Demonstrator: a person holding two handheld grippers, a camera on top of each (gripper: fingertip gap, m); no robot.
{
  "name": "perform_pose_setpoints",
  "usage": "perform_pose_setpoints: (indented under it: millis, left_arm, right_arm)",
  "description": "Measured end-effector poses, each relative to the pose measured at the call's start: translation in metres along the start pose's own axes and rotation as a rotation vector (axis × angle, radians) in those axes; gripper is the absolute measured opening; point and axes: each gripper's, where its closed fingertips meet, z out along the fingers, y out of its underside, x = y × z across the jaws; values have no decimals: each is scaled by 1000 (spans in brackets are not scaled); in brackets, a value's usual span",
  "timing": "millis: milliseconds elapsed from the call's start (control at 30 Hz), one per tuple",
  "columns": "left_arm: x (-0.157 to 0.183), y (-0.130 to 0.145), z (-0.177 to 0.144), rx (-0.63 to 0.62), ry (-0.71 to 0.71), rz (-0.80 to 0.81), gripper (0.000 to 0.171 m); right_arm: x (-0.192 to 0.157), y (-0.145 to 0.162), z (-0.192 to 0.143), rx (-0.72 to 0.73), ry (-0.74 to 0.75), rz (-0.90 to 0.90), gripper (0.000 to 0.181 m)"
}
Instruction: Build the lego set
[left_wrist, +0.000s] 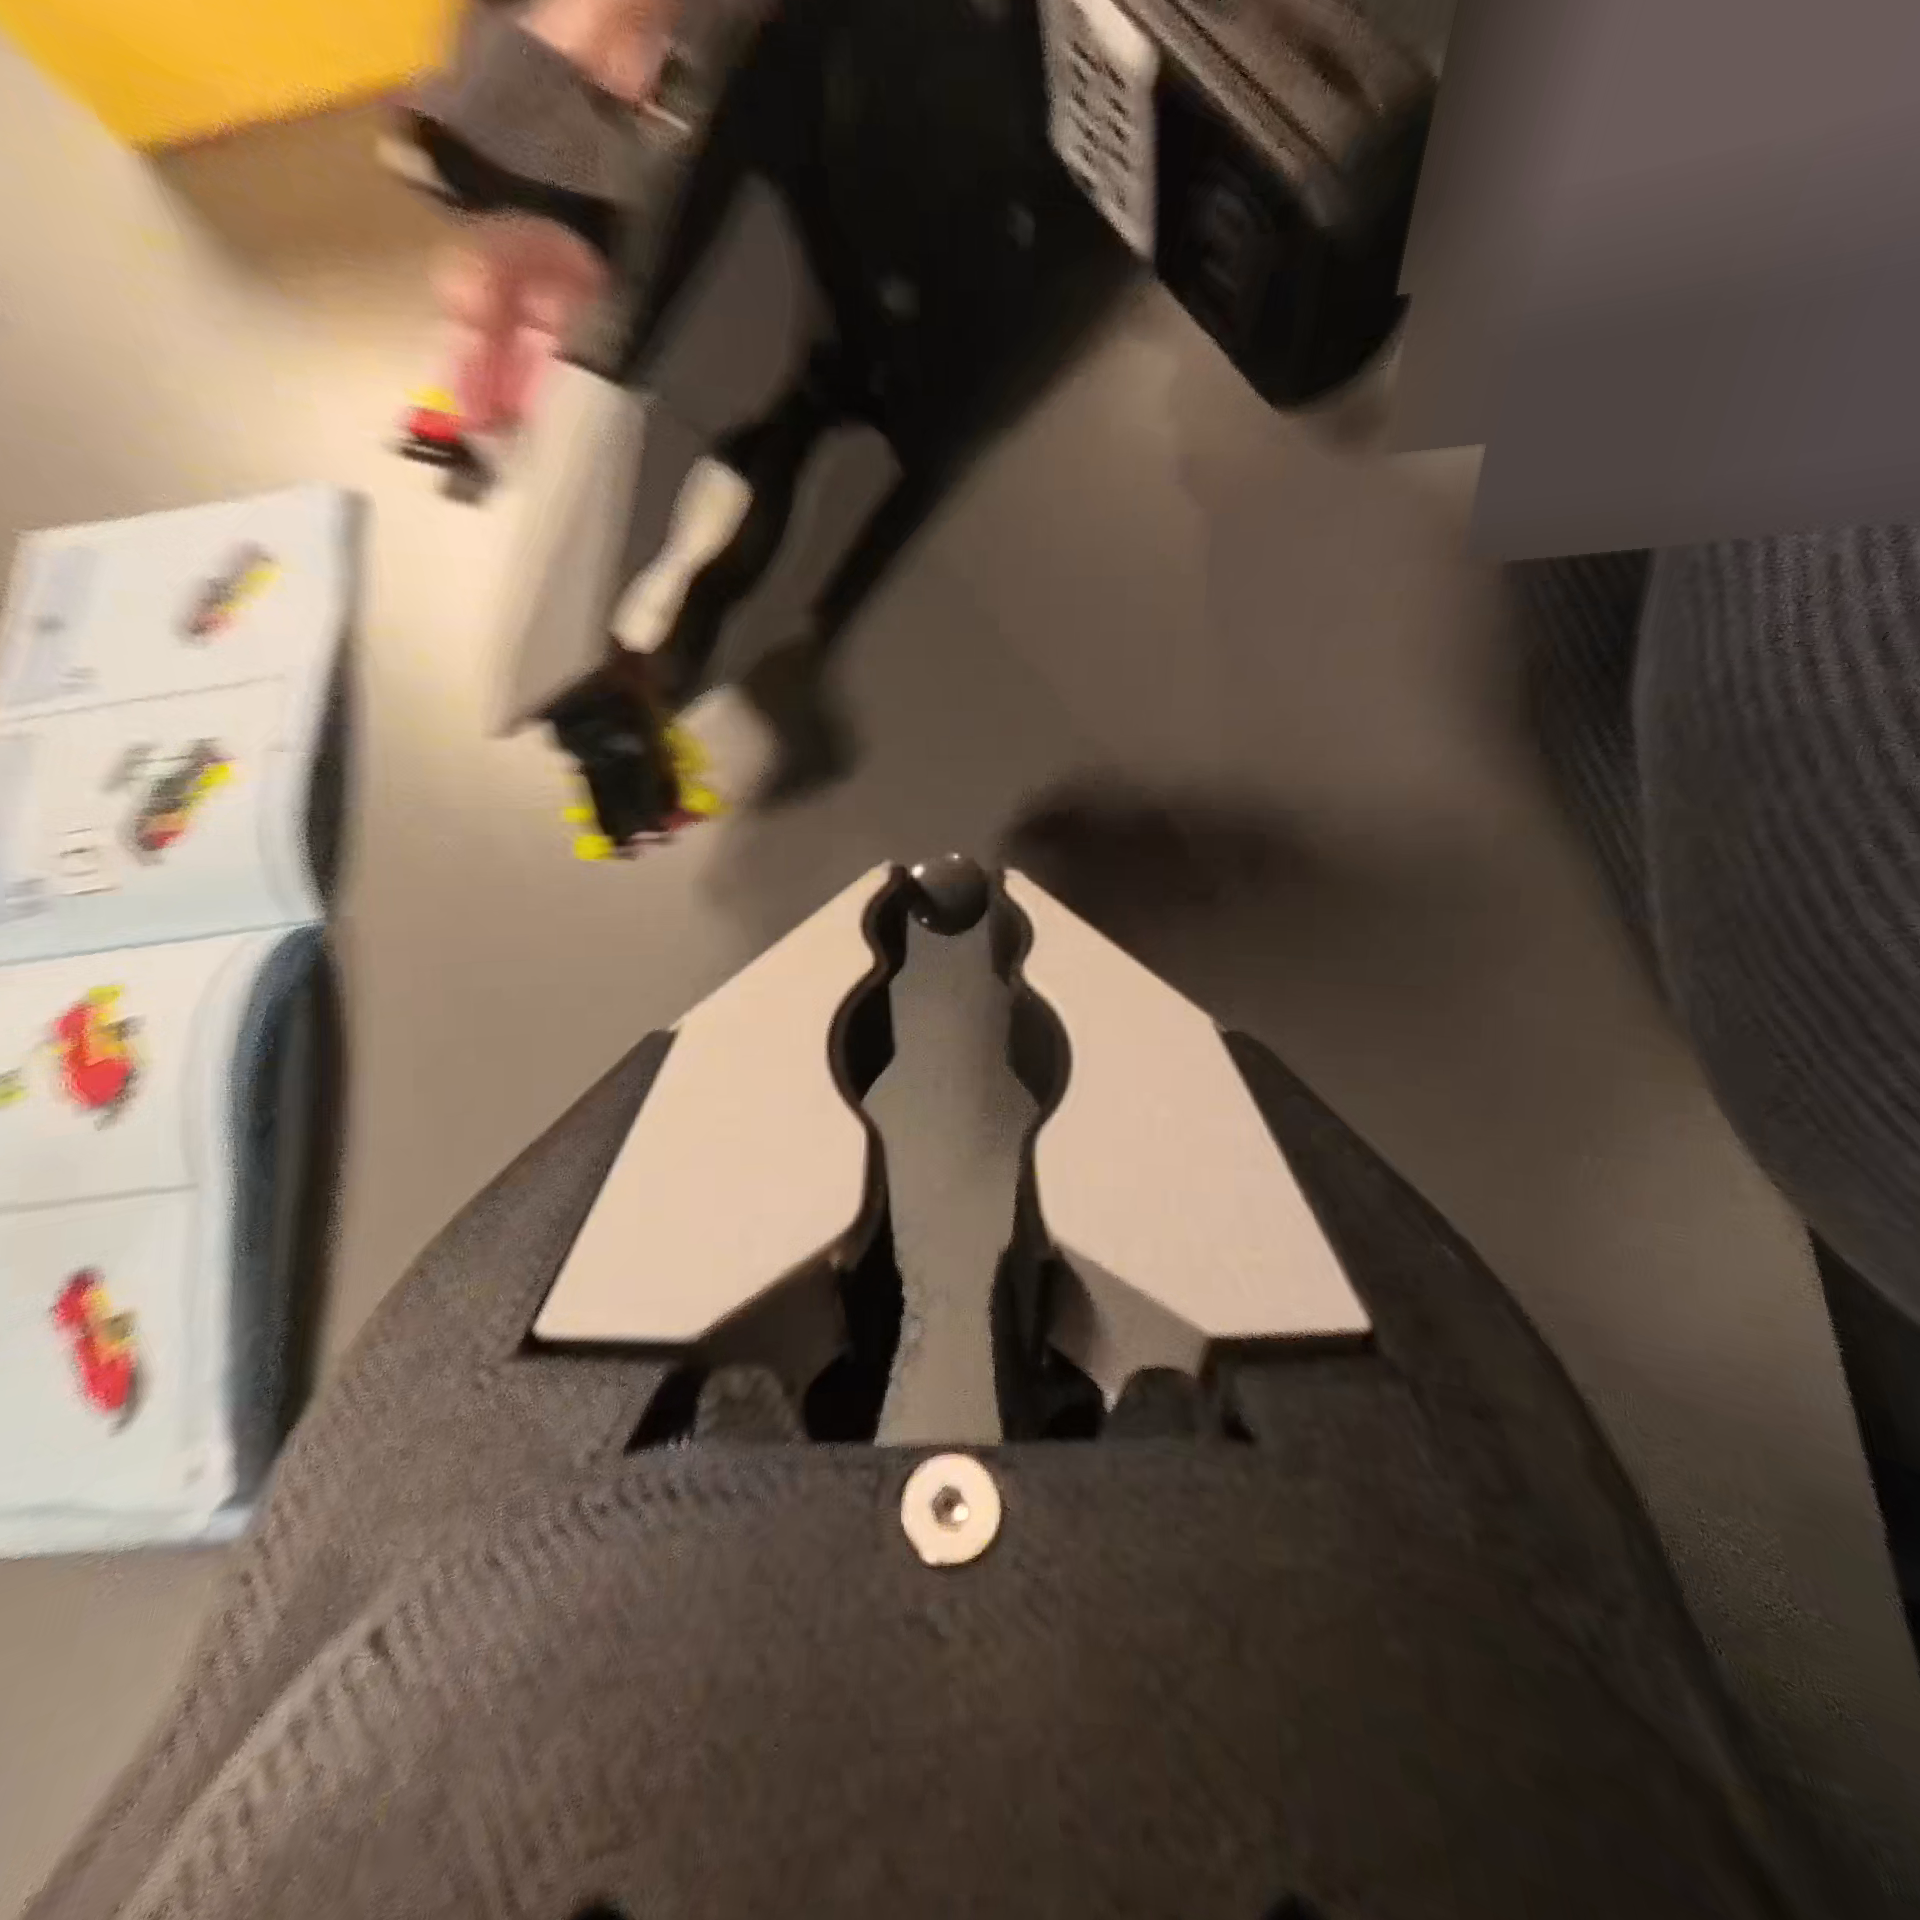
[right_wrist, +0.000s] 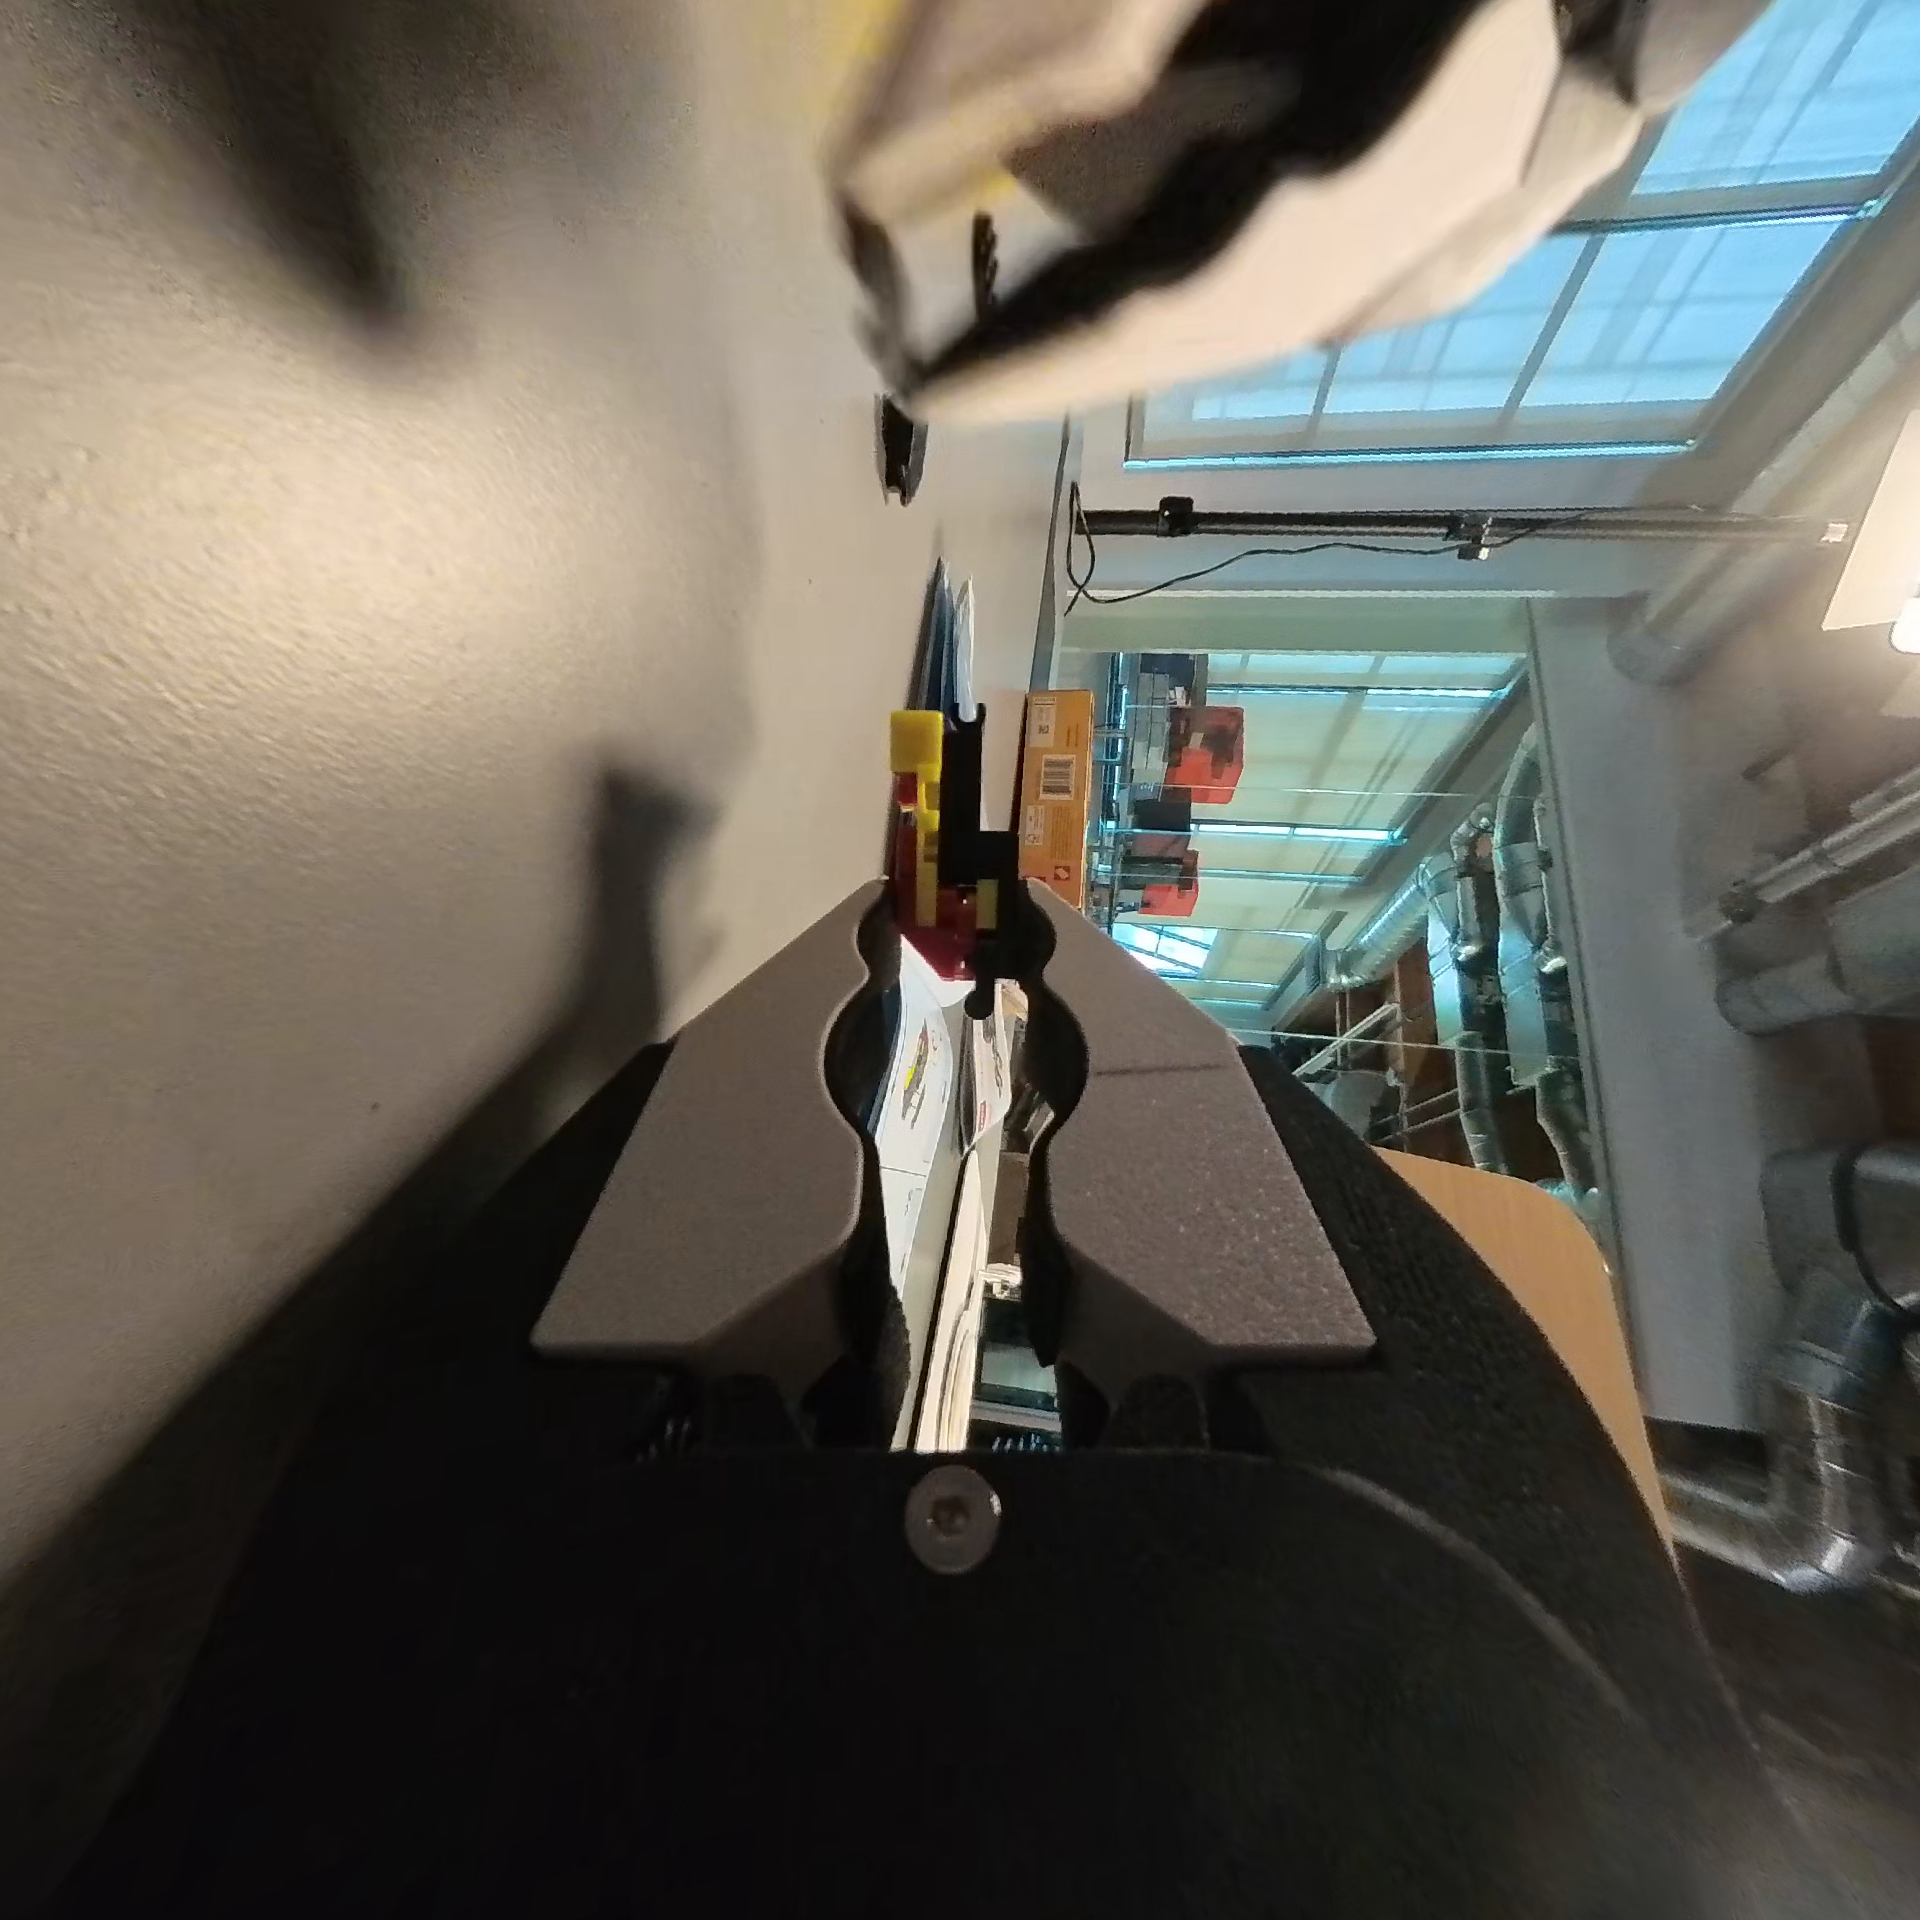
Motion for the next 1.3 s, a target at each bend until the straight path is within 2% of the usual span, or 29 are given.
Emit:
perform_pose_setpoints:
  millis: [67, 200, 300, 467, 900, 1000, 1167, 1300]
  left_arm:
    - [-25, -12, -9, 51, -95, -61, 15]
    - [-51, -25, -9, 105, -149, -163, 15]
    - [-62, -22, -2, 88, -158, -227, 15]
    - [-63, -19, 6, 76, -110, -273, 15]
    - [-64, -19, 14, 47, -90, -302, 15]
    - [-61, -22, 13, 74, -87, -307, 23]
    - [-62, -22, 4, 111, -209, -207, 39]
    - [-61, -10, 3, 98, -396, 27, 48]
  right_arm:
    - [1, 0, 0, 0, 2, 0, 18]
    - [2, -1, 0, 1, 8, -2, 19]
    - [2, -1, -1, 4, 10, -4, 19]
    - [3, -2, -1, 6, 12, -4, 19]
    - [3, -2, -1, 6, 10, -7, 18]
    - [5, -3, -2, 10, 17, -1, 19]
    - [5, -2, -2, 8, 18, -2, 19]
    - [5, -1, -1, 6, 13, 1, 19]
